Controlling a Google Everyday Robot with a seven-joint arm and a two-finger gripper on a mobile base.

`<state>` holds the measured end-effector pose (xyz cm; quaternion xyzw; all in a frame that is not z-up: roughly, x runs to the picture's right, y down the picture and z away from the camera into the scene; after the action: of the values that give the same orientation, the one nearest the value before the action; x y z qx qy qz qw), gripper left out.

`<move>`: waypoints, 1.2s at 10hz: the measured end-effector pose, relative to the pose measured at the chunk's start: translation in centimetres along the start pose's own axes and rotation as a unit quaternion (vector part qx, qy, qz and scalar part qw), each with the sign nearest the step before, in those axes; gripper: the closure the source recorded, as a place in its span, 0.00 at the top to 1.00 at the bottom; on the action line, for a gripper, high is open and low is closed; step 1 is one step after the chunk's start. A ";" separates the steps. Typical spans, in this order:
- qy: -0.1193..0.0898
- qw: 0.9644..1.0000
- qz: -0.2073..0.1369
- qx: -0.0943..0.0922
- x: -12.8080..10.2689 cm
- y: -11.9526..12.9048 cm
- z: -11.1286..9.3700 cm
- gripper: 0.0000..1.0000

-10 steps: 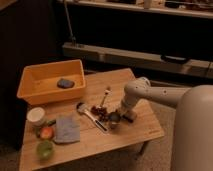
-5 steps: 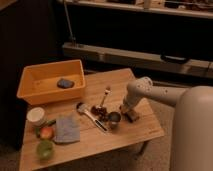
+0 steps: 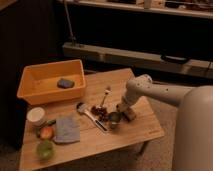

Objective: Place eraser in metal cup

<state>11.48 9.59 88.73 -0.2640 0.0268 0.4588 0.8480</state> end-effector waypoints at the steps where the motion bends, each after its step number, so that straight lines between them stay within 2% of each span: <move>1: -0.018 1.000 0.006 0.010 -0.8 -0.1 -2.1 0.00; 2: -0.040 0.999 0.010 0.020 -2.1 0.3 -4.7 0.00; 3: -0.052 0.998 0.011 0.027 -3.0 0.6 -6.1 0.00; 4: -0.076 0.996 0.017 0.033 -3.8 1.0 -8.1 0.00; 5: -0.114 0.992 0.033 0.041 -3.9 0.5 -10.1 0.00; 6: -0.153 0.986 0.049 0.040 -3.8 0.7 -11.4 0.00; 8: -0.200 0.978 0.056 0.031 -4.0 2.9 -12.9 0.00; 9: -0.216 0.975 0.054 0.028 -4.2 4.1 -13.3 0.00; 11: -0.237 0.970 0.045 0.021 -4.7 5.2 -14.1 0.00; 12: -0.248 0.968 0.038 0.010 -5.4 5.9 -14.5 0.00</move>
<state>6.50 1.20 75.30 -0.1317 -0.1696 0.5418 0.8126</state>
